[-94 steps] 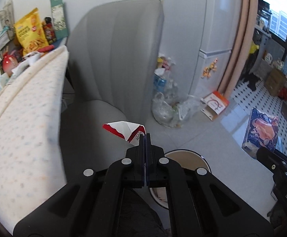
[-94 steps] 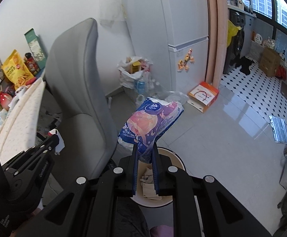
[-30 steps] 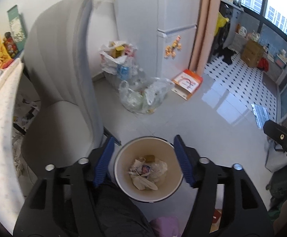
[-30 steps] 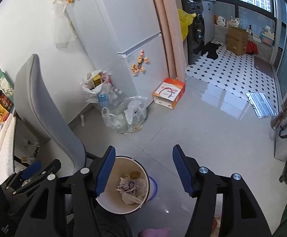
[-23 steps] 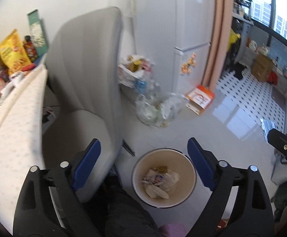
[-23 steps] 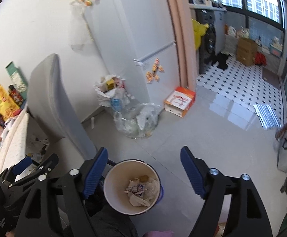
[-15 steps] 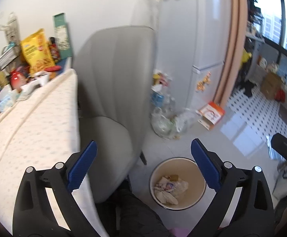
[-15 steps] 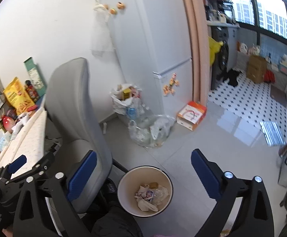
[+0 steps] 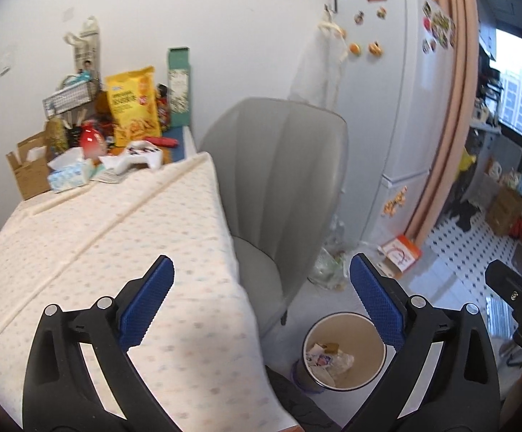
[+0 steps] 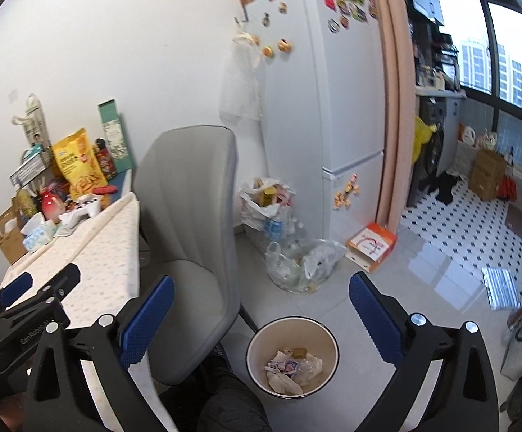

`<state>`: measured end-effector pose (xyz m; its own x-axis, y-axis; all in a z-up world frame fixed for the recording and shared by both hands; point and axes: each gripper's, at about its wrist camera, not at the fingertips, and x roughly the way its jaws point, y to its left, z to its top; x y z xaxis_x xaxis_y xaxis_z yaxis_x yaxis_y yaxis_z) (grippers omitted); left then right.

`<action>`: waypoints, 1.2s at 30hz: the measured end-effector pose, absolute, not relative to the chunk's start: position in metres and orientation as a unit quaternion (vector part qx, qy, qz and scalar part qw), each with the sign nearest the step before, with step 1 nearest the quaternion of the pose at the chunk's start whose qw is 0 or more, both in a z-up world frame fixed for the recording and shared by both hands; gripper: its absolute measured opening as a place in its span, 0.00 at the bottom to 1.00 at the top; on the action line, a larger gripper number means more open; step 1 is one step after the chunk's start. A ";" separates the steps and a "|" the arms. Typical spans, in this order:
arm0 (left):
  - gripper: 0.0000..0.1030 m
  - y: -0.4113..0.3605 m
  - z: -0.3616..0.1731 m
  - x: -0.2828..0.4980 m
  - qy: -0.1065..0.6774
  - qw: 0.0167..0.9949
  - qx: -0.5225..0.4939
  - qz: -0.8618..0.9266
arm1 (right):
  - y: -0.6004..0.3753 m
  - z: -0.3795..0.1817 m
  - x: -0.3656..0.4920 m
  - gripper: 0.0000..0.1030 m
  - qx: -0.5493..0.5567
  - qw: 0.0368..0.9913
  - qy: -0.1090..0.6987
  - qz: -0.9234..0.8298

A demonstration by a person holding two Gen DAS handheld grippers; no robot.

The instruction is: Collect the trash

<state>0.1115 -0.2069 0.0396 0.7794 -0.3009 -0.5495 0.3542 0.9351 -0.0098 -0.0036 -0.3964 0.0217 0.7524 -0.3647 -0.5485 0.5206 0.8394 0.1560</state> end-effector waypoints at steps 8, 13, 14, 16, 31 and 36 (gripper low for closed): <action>0.95 -0.153 0.064 0.089 0.253 0.955 0.027 -0.150 | -0.345 0.051 -0.014 0.93 0.123 0.941 0.233 -0.212; 0.94 -0.121 0.076 0.073 0.233 0.964 0.005 -0.128 | -0.322 0.064 -0.025 0.93 0.108 0.952 0.219 -0.187; 0.94 -0.114 0.078 0.069 0.229 0.965 0.002 -0.124 | -0.317 0.064 -0.026 0.93 0.106 0.952 0.221 -0.181; 0.95 -0.103 0.080 0.063 0.223 0.968 -0.002 -0.117 | -0.310 0.065 -0.028 0.93 0.102 0.954 0.222 -0.175; 0.94 -0.036 0.083 0.036 0.211 0.975 -0.027 -0.063 | -0.249 0.068 -0.027 0.93 0.078 0.964 0.223 -0.125; 0.94 -0.027 0.084 0.033 0.205 0.977 -0.030 -0.054 | -0.239 0.067 -0.025 0.93 0.070 0.965 0.223 -0.120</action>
